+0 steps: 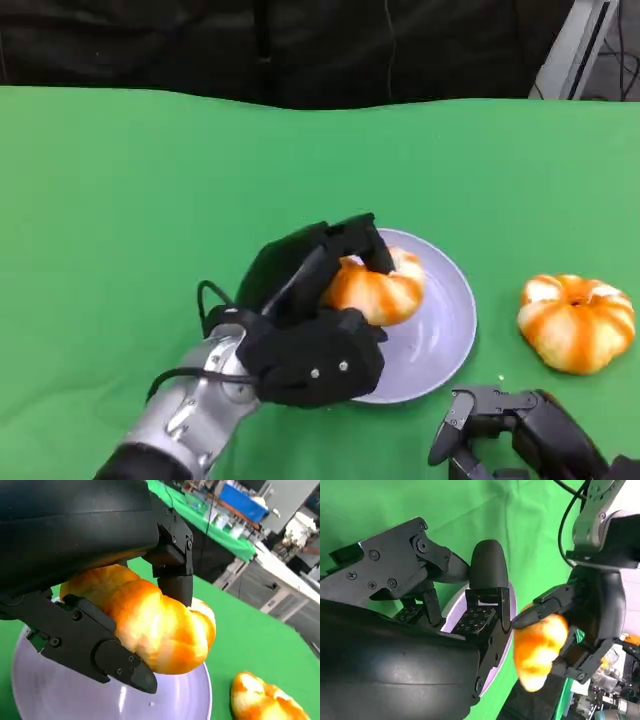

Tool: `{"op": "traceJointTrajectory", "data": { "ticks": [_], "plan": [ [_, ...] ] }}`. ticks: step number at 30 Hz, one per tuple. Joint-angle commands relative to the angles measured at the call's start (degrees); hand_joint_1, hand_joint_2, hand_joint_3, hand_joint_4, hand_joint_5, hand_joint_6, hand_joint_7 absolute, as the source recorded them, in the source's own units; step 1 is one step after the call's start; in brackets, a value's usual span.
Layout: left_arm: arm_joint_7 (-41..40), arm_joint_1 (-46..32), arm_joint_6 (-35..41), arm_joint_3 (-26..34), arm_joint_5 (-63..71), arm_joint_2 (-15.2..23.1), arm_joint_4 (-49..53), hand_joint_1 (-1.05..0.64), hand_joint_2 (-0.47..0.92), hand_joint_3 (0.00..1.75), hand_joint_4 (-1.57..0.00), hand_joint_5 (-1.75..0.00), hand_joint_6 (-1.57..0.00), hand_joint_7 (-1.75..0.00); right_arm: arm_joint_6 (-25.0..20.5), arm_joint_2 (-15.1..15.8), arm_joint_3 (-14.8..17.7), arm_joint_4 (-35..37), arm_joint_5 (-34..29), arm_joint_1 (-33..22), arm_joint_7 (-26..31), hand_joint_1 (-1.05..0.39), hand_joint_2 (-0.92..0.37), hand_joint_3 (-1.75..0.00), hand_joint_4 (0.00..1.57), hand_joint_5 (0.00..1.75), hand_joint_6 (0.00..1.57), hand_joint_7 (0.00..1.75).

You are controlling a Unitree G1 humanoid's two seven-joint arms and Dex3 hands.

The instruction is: Grasp the bread from the table and place it into the plate.

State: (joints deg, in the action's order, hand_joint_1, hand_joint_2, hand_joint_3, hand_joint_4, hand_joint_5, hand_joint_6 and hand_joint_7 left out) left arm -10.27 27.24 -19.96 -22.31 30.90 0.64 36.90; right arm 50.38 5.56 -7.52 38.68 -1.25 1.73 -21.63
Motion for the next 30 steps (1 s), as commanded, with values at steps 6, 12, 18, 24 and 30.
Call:
{"op": "traceJointTrajectory", "data": {
  "ticks": [6, 12, 18, 24, 30],
  "plan": [
    [0.44, 6.23, -1.74, -0.19, -0.84, -1.34, 11.78, -0.13, 0.83, 0.0, -0.63, -1.75, -0.5, -1.69, -0.04, 0.2, 0.1, -0.63, 0.27, -0.44, 0.27, -0.16, -0.62, -0.96, 0.81, 1.45, 0.86, 1.12],
    [-0.22, 7.76, -3.57, -0.16, -1.07, -1.61, 15.17, -0.14, 0.83, 0.0, -0.63, -1.75, -0.5, -1.68, -0.53, 0.06, -0.01, -1.27, -0.21, -0.63, 0.74, -0.15, -0.62, -0.95, 0.81, 1.44, 0.86, 1.12],
    [-0.09, 8.44, -4.25, -0.04, -1.12, -1.63, 16.46, -0.15, 0.84, 0.0, -0.62, -1.75, -0.5, -1.68, 0.12, 0.06, -0.12, -0.85, -0.18, -0.43, 0.87, -0.15, -0.62, -0.95, 0.81, 1.45, 0.86, 1.12],
    [0.63, 9.03, -3.58, -0.21, -0.97, -1.83, 17.27, -0.22, 0.83, 0.0, -0.64, -1.67, -0.58, -1.5, -0.17, 0.14, -0.17, -1.04, -0.22, -0.6, 0.89, -0.15, -0.62, -0.95, 0.81, 1.45, 0.86, 1.13],
    [8.82, 10.6, -1.17, -0.14, -2.99, -1.3, 16.83, -0.57, 0.9, 0.03, -0.93, -0.57, -0.93, -0.26, -0.32, -0.14, -0.23, -1.3, -0.17, -0.73, 1.08, -0.14, -0.63, -0.93, 0.81, 1.46, 0.86, 1.13]
  ]
}}
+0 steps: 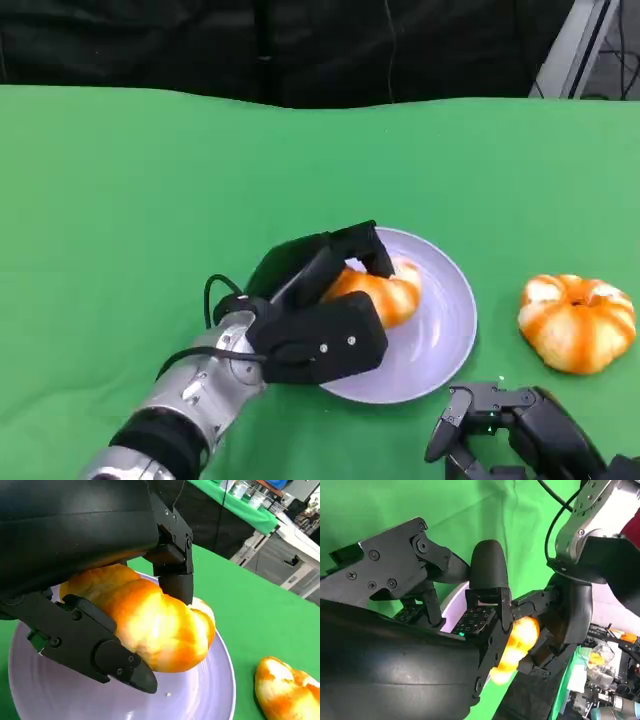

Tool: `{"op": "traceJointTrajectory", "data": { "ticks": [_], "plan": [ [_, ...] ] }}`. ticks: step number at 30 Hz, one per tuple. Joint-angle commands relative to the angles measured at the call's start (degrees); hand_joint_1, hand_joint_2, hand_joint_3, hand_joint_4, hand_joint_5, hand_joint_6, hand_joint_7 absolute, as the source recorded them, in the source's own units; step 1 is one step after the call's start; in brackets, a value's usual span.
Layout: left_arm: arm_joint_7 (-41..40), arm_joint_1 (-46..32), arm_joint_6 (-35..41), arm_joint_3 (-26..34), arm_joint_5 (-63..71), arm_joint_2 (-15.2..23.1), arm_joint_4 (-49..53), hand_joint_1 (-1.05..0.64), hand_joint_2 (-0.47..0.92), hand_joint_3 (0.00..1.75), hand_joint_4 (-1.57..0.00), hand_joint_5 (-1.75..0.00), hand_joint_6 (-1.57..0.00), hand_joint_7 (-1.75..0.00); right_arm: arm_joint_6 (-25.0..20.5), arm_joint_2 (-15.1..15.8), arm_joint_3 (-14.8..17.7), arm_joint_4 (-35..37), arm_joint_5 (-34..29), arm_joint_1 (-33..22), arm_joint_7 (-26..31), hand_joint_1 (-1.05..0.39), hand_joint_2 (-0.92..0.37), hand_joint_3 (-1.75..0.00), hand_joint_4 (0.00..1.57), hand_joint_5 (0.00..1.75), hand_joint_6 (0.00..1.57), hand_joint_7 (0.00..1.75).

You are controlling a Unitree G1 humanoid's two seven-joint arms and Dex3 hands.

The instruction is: Grasp the bread from the table and place it into the plate.

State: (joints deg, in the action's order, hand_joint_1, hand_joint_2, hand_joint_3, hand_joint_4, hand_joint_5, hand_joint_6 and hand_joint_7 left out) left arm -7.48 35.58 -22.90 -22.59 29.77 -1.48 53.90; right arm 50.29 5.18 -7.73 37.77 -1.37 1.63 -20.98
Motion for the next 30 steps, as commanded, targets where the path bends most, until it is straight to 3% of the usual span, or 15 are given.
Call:
{"op": "traceJointTrajectory", "data": {
  "ticks": [1, 3, 7, 9, 13, 17, 22, 26, 30],
  "plan": [
    [7.27, 2.35, 2.19, 0.17, -2.16, 0.97, -0.47, -0.6, 0.91, 0.05, -0.98, -0.39, -0.95, -0.14, -0.16, 0.18, 0.0, -0.19, 0.12, -0.55, 0.32, -0.14, -0.63, -0.93, 0.81, 1.46, 0.86, 1.12],
    [9.13, 2.4, 2.63, 0.36, -2.68, 1.15, -0.95, -0.62, 0.92, 0.12, -1.01, -0.15, -0.91, -0.03, -0.07, 0.1, 0.03, 0.05, 0.31, -0.42, 0.17, -0.15, -0.63, -0.93, 0.81, 1.46, 0.86, 1.12],
    [14.29, 2.94, 2.41, 0.17, -4.05, 2.13, -0.9, -0.72, 0.92, 0.31, -0.9, -0.02, -0.76, 0.0, -0.18, 0.17, 0.0, -0.29, 0.1, -0.52, 0.24, -0.15, -0.63, -0.95, 0.81, 1.46, 0.87, 1.11],
    [15.66, 3.04, 2.56, 0.28, -4.42, 2.25, -0.84, -0.78, 0.92, 0.41, -0.83, -0.01, -0.69, 0.0, -0.3, 0.14, 0.01, -0.36, 0.22, -0.55, 0.17, -0.15, -0.62, -0.95, 0.81, 1.46, 0.87, 1.11],
    [16.25, 3.02, 2.68, 0.37, -4.61, 2.3, -0.98, -0.8, 0.92, 0.45, -0.81, 0.0, -0.67, 0.0, -0.29, 0.13, 0.02, -0.32, 0.24, -0.54, 0.17, -0.16, -0.61, -0.97, 0.81, 1.46, 0.87, 1.12],
    [20.18, 3.11, 2.35, 1.07, -6.96, 2.4, -0.71, -0.9, 0.92, 0.65, -0.58, 0.0, -0.5, 0.0, -0.08, 0.19, -0.05, -0.2, 0.02, -0.46, 0.21, -0.16, -0.61, -0.97, 0.8, 1.48, 0.86, 1.12],
    [21.07, 2.98, 1.91, 1.37, -7.91, 2.45, -0.73, -0.91, 0.92, 0.7, -0.53, 0.0, -0.46, 0.0, -0.21, 0.26, -0.04, -0.26, -0.12, -0.44, 0.29, -0.16, -0.6, -0.98, 0.8, 1.48, 0.86, 1.12],
    [24.17, 3.24, -0.62, 2.29, -9.92, 3.34, 0.22, -0.91, 0.92, 0.78, -0.41, 0.0, -0.34, 0.0, -0.39, 0.17, -0.06, -0.29, 0.33, -0.49, -0.05, -0.16, -0.61, -0.98, 0.8, 1.48, 0.86, 1.13],
    [24.35, 3.25, -0.87, 2.47, -10.11, 3.46, 0.25, -0.91, 0.92, 0.79, -0.4, 0.0, -0.33, 0.0, -0.42, 0.17, -0.07, -0.32, 0.38, -0.51, -0.09, -0.15, -0.62, -0.96, 0.8, 1.48, 0.86, 1.13]
  ]
}}
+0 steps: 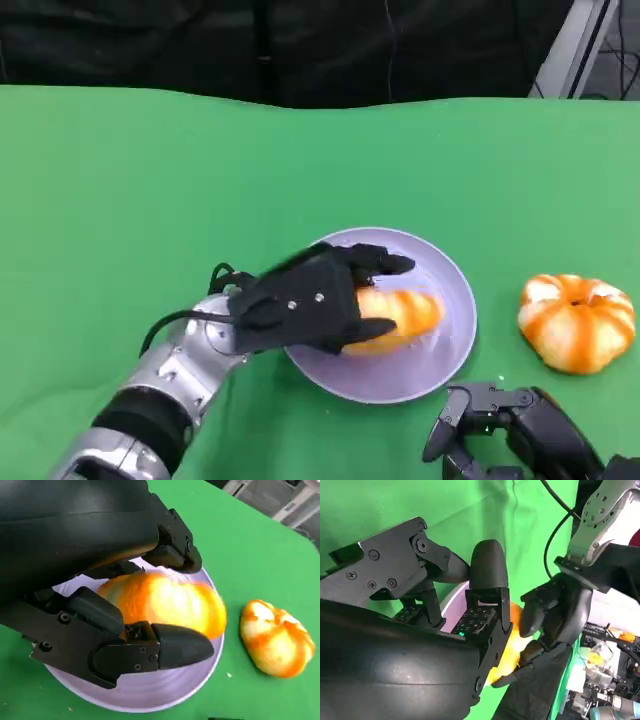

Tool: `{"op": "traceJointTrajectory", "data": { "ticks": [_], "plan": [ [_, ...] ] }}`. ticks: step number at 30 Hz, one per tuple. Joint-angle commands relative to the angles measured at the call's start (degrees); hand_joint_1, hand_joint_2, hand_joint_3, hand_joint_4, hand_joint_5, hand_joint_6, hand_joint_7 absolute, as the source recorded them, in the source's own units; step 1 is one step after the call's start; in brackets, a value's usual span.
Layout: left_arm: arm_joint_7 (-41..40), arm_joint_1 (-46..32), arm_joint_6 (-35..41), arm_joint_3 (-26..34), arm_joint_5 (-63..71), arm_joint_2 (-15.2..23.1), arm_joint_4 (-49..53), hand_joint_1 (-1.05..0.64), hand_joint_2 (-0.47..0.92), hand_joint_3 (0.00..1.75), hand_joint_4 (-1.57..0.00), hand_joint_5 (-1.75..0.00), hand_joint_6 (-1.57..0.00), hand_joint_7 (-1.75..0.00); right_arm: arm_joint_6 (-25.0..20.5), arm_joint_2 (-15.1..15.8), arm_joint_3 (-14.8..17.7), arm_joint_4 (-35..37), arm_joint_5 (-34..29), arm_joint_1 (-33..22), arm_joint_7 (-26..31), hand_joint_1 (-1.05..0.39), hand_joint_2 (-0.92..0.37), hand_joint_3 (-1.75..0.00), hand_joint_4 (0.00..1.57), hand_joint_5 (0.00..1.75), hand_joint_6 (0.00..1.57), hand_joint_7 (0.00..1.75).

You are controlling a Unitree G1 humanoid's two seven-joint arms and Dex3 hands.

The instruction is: Grasp the bread from the table and place it into the plate.

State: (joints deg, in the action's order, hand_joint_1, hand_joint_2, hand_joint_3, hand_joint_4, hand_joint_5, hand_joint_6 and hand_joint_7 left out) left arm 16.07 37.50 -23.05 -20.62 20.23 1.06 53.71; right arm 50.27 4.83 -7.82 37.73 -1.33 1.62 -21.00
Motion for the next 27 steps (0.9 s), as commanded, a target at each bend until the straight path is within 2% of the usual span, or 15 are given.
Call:
{"op": "traceJointTrajectory", "data": {
  "ticks": [1, 13, 27],
  "plan": [
    [0.83, 1.33, -0.74, 0.51, -0.58, 0.93, 0.44, -0.91, 0.92, 0.79, -0.4, 0.0, -0.33, 0.0, -0.41, 0.52, 0.02, -0.28, 0.33, -0.5, -0.07, -0.15, -0.62, -0.96, 0.8, 1.48, 0.86, 1.13],
    [1.38, 0.03, 4.86, -0.14, 0.87, 3.21, -5.53, -0.98, 0.92, 0.81, -0.4, -0.01, -0.33, -0.01, -0.27, 0.71, 0.16, -0.28, 0.3, -0.48, -0.05, -0.13, -0.61, -0.96, 0.81, 1.47, 0.87, 1.12],
    [-0.78, -3.28, 13.36, -1.66, 5.55, 6.74, -15.75, -1.05, 0.92, 0.58, -0.43, -0.01, -0.33, 0.0, -0.35, 0.63, 0.21, -0.01, 0.69, -0.56, -0.37, -0.12, -0.62, -0.95, 0.82, 1.47, 0.86, 1.14]
  ]
}}
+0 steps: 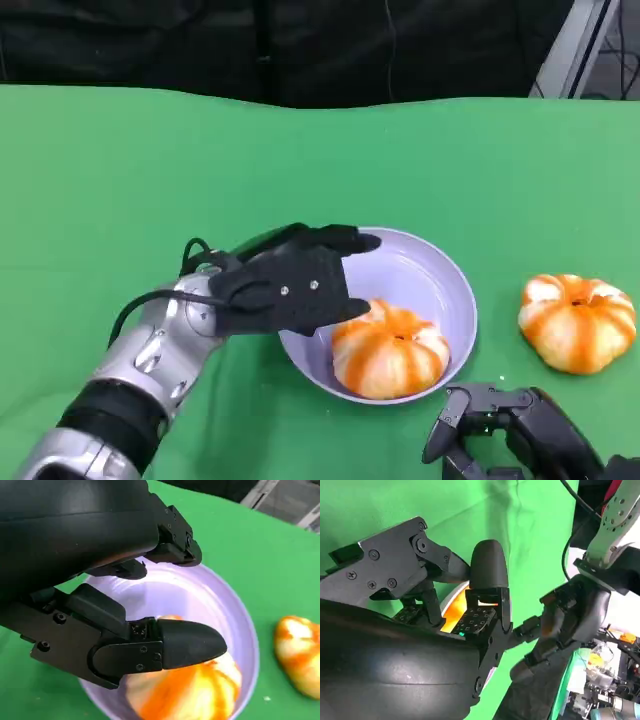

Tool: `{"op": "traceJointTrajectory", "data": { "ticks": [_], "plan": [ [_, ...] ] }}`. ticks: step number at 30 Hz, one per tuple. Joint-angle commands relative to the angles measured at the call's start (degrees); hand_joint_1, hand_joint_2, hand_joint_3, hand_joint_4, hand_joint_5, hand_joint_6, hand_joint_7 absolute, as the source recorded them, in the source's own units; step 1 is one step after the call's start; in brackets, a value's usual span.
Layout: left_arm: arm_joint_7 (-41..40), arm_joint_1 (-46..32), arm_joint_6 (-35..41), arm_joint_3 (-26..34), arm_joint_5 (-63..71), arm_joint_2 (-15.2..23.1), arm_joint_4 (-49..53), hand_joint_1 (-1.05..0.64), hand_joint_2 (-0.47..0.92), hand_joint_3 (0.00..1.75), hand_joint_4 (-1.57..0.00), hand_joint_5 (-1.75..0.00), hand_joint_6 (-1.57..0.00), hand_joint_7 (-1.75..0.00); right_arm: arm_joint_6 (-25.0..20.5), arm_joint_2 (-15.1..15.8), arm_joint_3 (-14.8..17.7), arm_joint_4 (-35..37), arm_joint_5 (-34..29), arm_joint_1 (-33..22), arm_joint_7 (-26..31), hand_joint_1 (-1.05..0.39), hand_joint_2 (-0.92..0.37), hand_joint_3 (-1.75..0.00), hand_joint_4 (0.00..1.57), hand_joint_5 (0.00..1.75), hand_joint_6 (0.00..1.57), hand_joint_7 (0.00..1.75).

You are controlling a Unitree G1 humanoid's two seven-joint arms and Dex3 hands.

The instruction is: Grasp the bread from the table and place it into the plate.

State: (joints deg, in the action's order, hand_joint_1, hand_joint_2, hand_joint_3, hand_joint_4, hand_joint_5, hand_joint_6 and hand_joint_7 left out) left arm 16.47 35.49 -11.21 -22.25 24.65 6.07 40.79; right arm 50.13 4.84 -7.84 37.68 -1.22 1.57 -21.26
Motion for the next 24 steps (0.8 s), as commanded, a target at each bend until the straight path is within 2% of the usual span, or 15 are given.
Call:
{"op": "traceJointTrajectory", "data": {
  "ticks": [1, 4, 8, 11, 15, 24],
  "plan": [
    [-1.29, -1.53, 1.87, -0.08, 1.36, 1.96, -3.54, -1.05, 0.92, 0.58, -0.43, -0.01, -0.33, 0.0, -0.2, 0.59, 0.24, 0.06, 0.64, -0.51, -0.13, -0.12, -0.63, -0.95, 0.82, 1.47, 0.86, 1.14],
    [-1.56, -2.83, 2.62, 0.26, 1.56, 2.87, -6.28, -1.05, 0.92, 0.57, -0.44, -0.01, -0.33, 0.0, 0.14, 0.6, 0.24, 0.4, 0.59, -0.36, -0.17, -0.13, -0.63, -0.94, 0.82, 1.47, 0.86, 1.14],
    [-2.57, -7.68, 1.63, 4.38, -2.92, 3.76, -11.6, -1.03, 0.92, 0.58, -0.49, -0.03, -0.36, -0.02, 0.51, 0.56, 0.24, 0.62, 0.14, -0.17, 0.2, -0.13, -0.62, -0.95, 0.81, 1.46, 0.86, 1.14],
    [-3.39, -10.97, -0.04, 7.39, -6.83, 3.15, -13.65, -0.98, 0.92, 0.54, -0.52, -0.03, -0.4, -0.02, 0.49, 0.58, 0.23, 0.58, 0.13, -0.13, 0.15, -0.13, -0.62, -0.96, 0.81, 1.46, 0.86, 1.14],
    [-5.05, -17.0, -6.88, 12.01, -14.12, 1.22, -15.2, -0.89, 0.92, 0.53, -0.54, -0.03, -0.42, -0.02, 0.49, 0.66, 0.24, 0.61, 0.13, -0.06, 0.1, -0.12, -0.62, -0.97, 0.81, 1.46, 0.86, 1.15],
    [-2.76, -26.87, -14.92, 16.14, -24.63, -1.57, -19.92, -0.81, 0.92, 0.6, -0.61, -0.04, -0.39, 0.0, 0.31, 0.72, 0.32, 0.72, 0.26, 0.0, 0.0, -0.13, -0.63, -0.95, 0.82, 1.47, 0.85, 1.15]
  ]
}}
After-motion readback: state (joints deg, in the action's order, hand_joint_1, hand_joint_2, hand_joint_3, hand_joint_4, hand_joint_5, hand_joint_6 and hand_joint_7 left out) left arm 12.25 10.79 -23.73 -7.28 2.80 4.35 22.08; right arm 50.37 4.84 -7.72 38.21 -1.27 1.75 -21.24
